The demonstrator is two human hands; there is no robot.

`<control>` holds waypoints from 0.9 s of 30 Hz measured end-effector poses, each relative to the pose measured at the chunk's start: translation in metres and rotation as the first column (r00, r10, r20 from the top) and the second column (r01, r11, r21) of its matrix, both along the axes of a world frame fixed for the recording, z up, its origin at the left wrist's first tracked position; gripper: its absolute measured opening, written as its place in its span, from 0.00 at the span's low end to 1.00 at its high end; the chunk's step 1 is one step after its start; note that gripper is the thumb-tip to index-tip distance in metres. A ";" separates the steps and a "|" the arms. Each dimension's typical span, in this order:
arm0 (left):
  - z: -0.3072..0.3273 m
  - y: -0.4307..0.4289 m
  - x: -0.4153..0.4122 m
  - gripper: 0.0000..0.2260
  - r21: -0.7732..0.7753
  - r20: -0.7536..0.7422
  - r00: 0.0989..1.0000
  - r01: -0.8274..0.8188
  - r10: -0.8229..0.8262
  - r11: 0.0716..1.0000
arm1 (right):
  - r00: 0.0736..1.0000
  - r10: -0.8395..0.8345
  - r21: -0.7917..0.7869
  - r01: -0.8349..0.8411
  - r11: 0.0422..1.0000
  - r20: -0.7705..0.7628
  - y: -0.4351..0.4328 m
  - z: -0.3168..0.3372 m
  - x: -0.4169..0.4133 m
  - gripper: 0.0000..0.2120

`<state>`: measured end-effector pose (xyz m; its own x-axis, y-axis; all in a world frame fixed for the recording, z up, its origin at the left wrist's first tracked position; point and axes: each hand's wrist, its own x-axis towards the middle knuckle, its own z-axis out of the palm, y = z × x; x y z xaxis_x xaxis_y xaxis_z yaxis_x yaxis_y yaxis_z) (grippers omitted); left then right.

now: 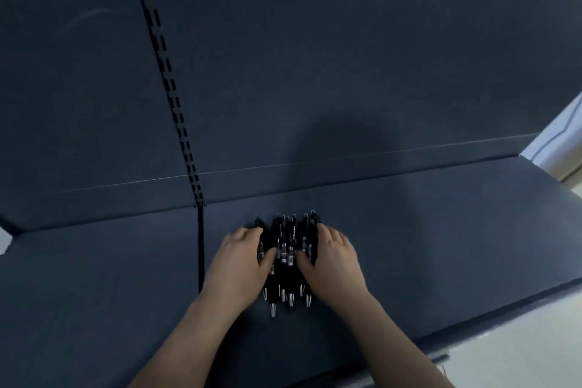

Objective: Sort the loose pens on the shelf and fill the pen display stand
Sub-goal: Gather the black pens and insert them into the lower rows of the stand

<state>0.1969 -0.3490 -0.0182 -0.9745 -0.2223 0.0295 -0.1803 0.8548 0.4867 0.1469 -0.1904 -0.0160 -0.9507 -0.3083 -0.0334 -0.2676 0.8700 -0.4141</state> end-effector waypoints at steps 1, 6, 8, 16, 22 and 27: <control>0.001 0.004 -0.002 0.24 0.015 -0.004 0.999 -0.038 0.038 0.999 | 1.000 0.030 -0.002 -0.030 1.000 0.005 0.002 0.000 -0.007 0.24; -0.002 0.029 -0.012 0.28 0.073 0.039 0.980 -0.199 0.197 0.977 | 0.992 0.123 -0.007 -0.123 0.992 0.013 0.018 -0.001 -0.038 0.19; -0.002 0.037 -0.015 0.24 0.062 0.067 0.965 -0.256 0.252 0.965 | 0.991 0.120 -0.067 -0.116 0.991 0.056 0.022 0.002 -0.044 0.17; 0.000 0.046 -0.023 0.13 0.089 0.100 0.929 -0.365 0.356 0.927 | 0.981 0.115 -0.108 -0.099 0.989 0.156 0.025 -0.001 -0.054 0.16; -0.001 0.044 -0.025 0.07 0.112 0.112 0.933 -0.353 0.341 0.929 | 0.967 0.123 -0.079 -0.108 0.991 0.223 0.024 0.002 -0.061 0.16; 0.002 0.041 -0.022 0.08 0.199 0.111 0.925 -0.380 0.364 0.904 | 0.981 0.094 -0.056 -0.086 0.995 0.169 0.028 0.003 -0.066 0.17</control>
